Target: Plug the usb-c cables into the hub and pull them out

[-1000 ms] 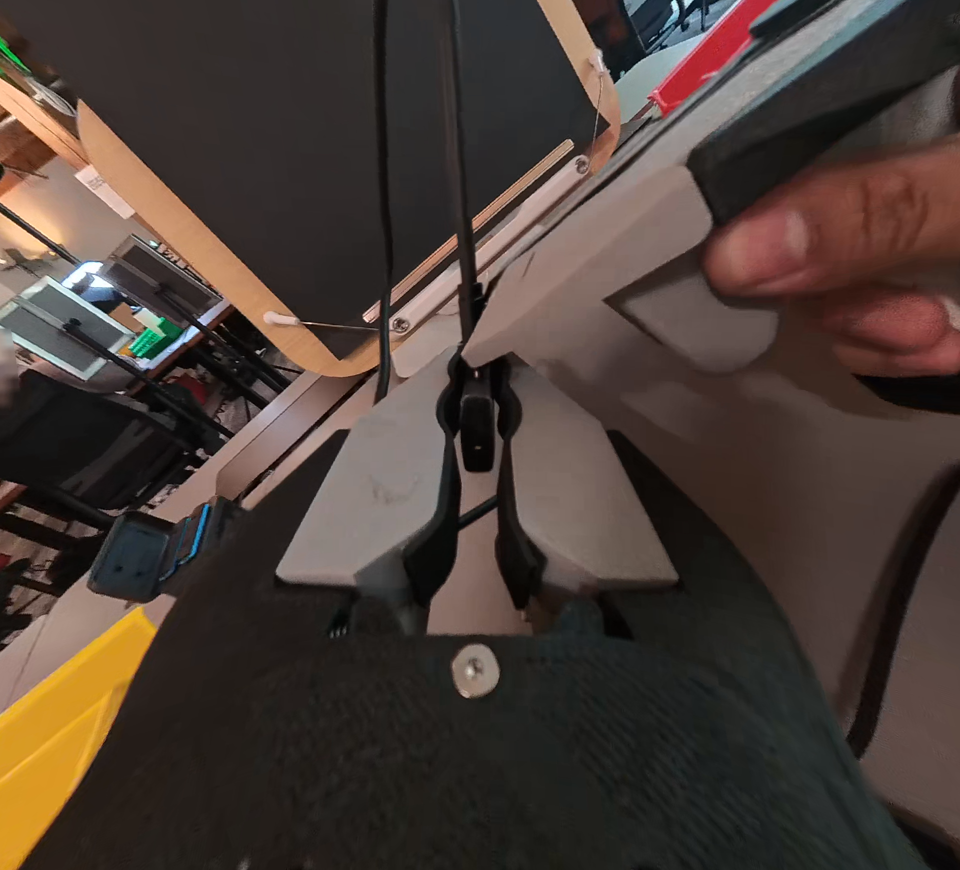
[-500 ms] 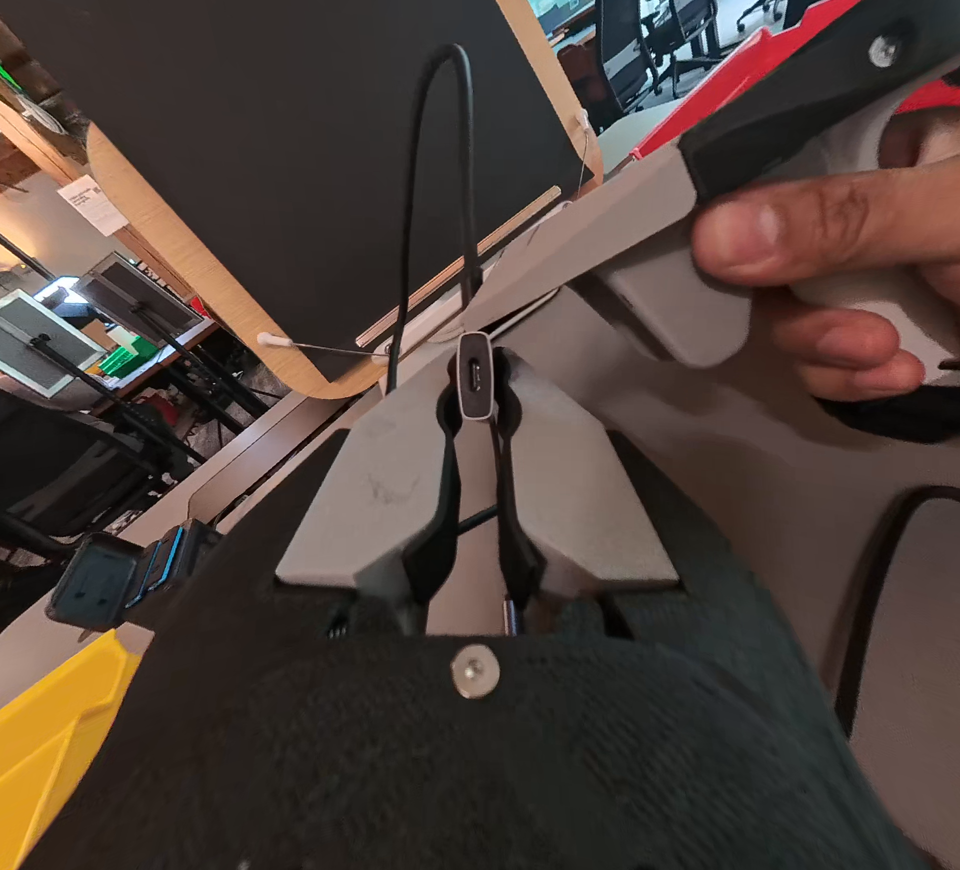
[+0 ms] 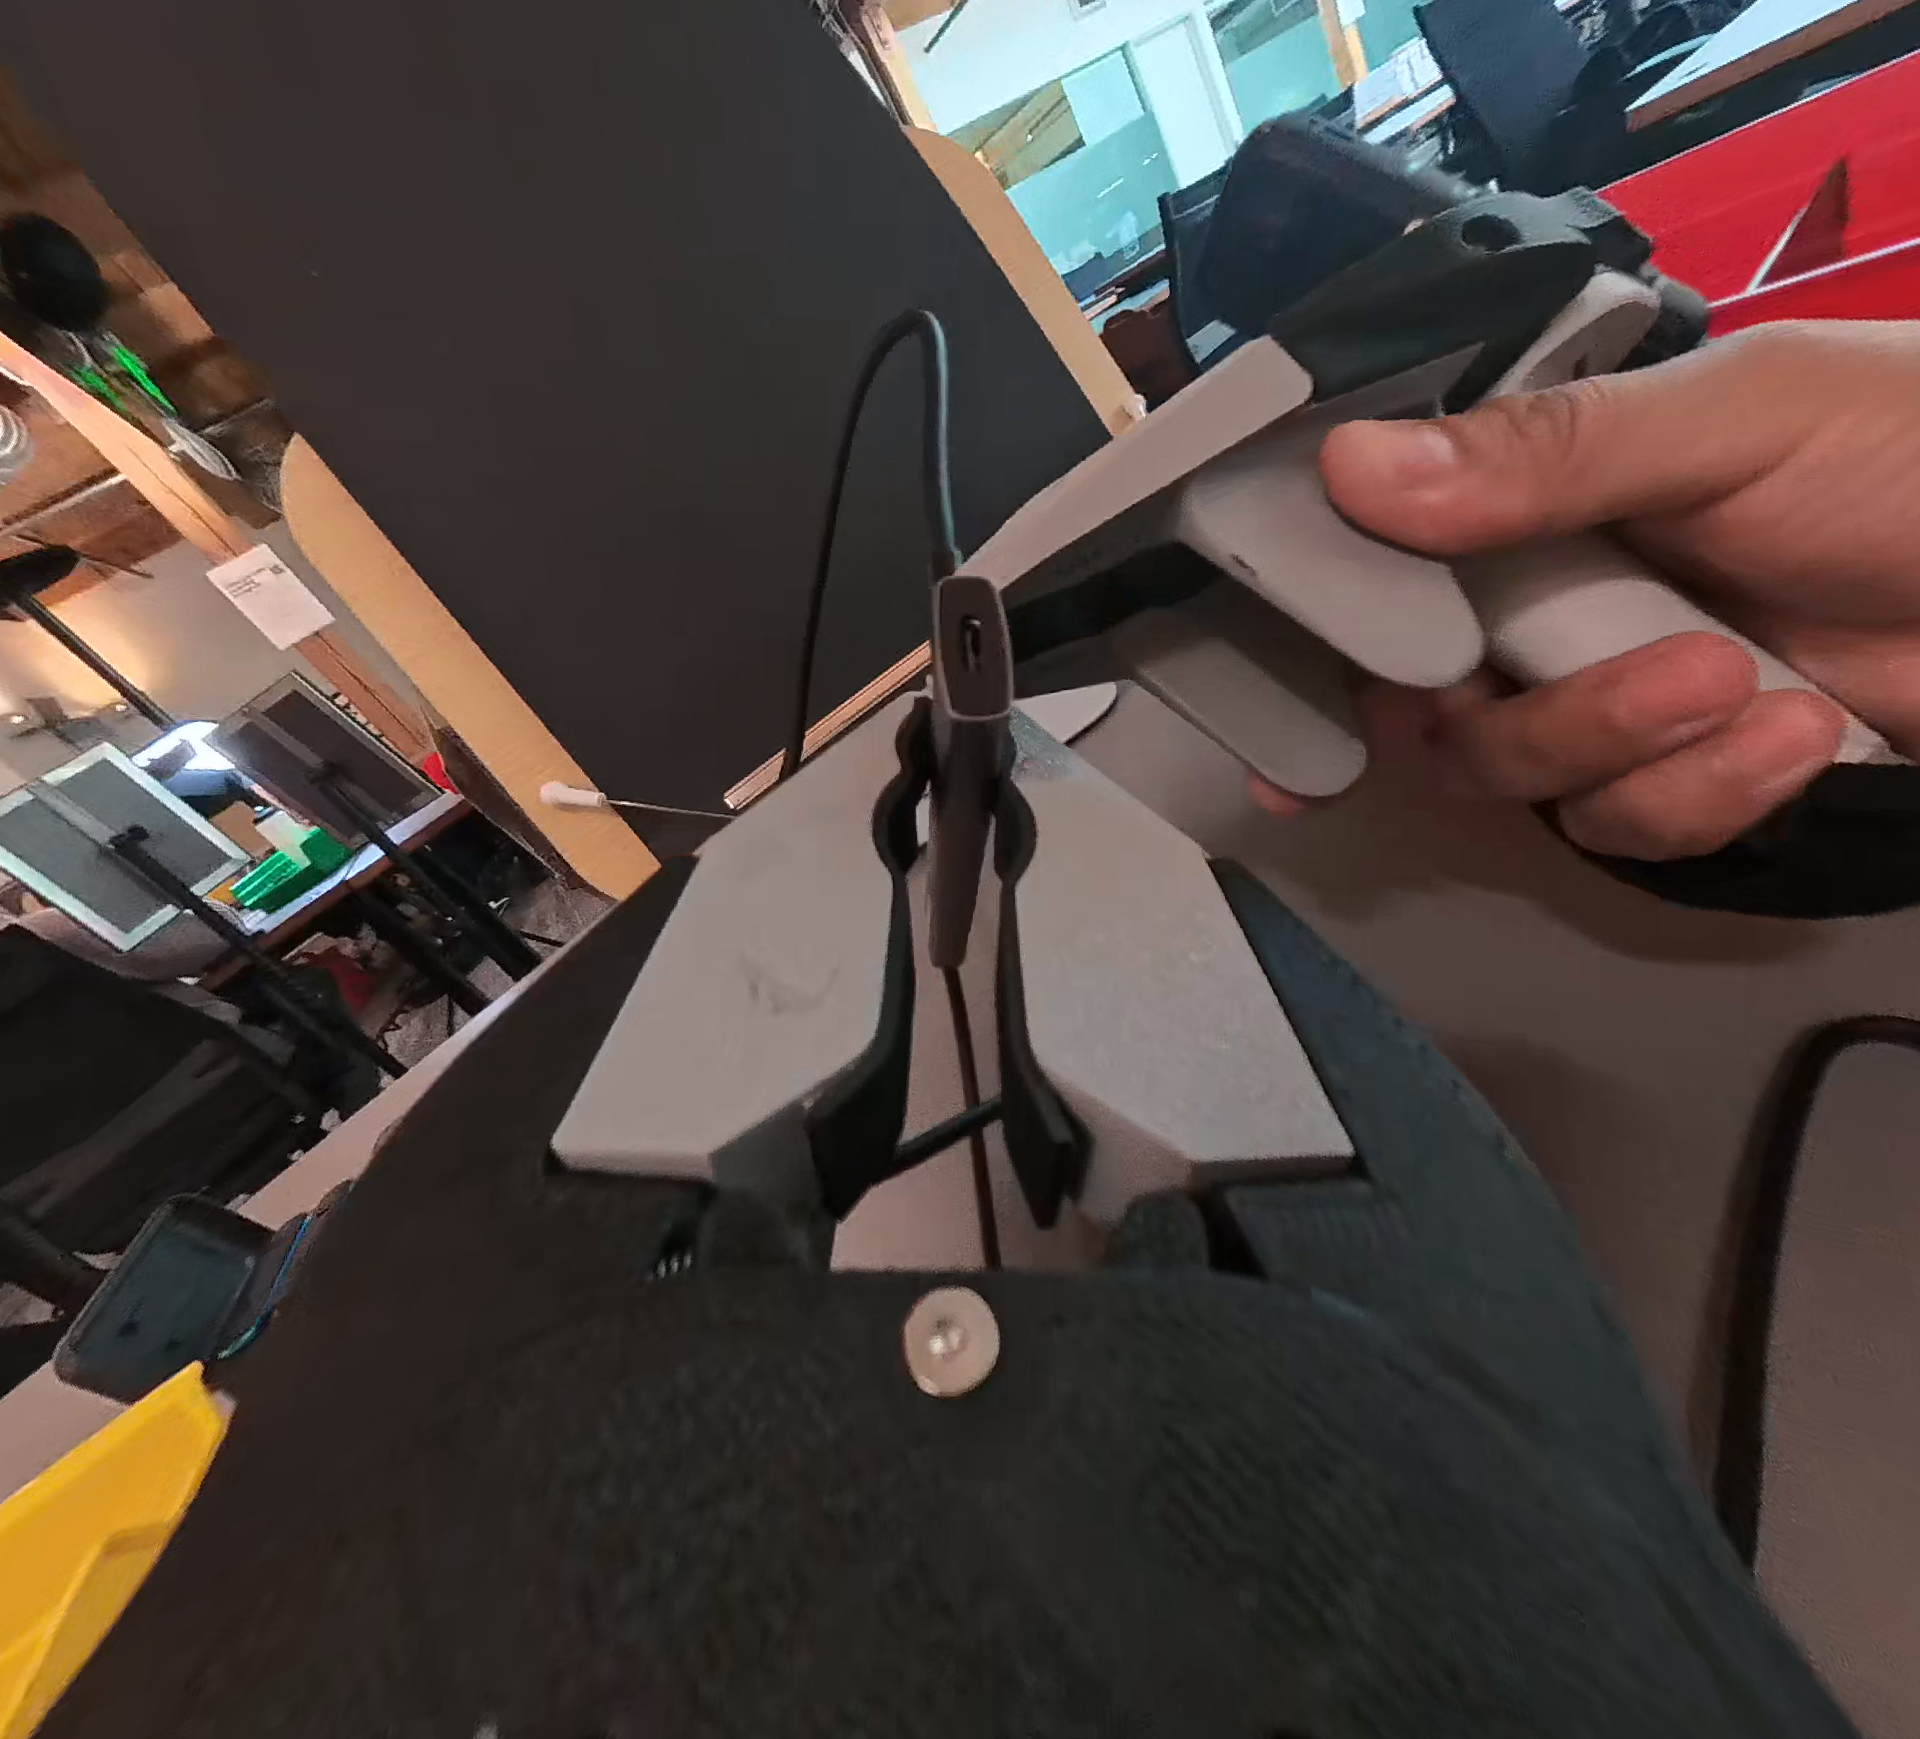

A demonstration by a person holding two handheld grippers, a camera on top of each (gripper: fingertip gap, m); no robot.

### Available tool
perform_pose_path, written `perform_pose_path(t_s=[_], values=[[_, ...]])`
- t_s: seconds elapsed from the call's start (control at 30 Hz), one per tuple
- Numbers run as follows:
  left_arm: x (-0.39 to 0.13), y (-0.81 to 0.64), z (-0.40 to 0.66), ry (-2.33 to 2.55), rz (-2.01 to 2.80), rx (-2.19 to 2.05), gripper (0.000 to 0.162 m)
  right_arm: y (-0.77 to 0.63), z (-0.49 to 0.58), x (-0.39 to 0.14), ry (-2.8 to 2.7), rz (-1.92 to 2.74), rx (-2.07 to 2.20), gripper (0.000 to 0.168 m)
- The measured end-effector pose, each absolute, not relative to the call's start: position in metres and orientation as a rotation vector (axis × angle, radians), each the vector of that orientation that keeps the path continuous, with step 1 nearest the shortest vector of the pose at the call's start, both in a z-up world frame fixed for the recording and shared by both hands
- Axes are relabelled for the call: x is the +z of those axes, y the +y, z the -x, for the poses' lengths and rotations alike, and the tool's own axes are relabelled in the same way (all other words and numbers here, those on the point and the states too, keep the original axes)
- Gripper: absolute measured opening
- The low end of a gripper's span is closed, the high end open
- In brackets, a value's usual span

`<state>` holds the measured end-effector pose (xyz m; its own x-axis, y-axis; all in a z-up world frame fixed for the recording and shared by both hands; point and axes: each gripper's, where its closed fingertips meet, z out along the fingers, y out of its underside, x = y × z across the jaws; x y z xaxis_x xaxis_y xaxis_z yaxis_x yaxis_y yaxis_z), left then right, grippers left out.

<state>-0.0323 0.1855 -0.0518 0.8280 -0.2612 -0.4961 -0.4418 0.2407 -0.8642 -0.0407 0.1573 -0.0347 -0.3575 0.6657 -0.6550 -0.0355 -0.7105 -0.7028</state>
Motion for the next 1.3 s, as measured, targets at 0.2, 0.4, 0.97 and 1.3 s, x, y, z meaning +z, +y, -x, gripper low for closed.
perform_pose_path(t_s=[0.2,0.4,0.97,1.3], values=[[-0.051,0.180,0.029,0.693,1.307,0.151,0.017,0.142,0.041,-0.030,-0.890,1.410,2.234,0.010],[-0.057,0.183,0.027,0.759,1.294,0.375,0.013,0.142,0.039,-0.034,-0.888,1.453,2.286,0.009],[-0.070,0.196,0.041,0.744,1.470,0.396,0.005,0.157,0.050,-0.040,-0.664,1.478,2.142,0.008],[-0.068,0.194,0.040,0.736,1.448,0.286,0.005,0.160,0.052,-0.038,-0.613,1.480,2.193,0.006]])
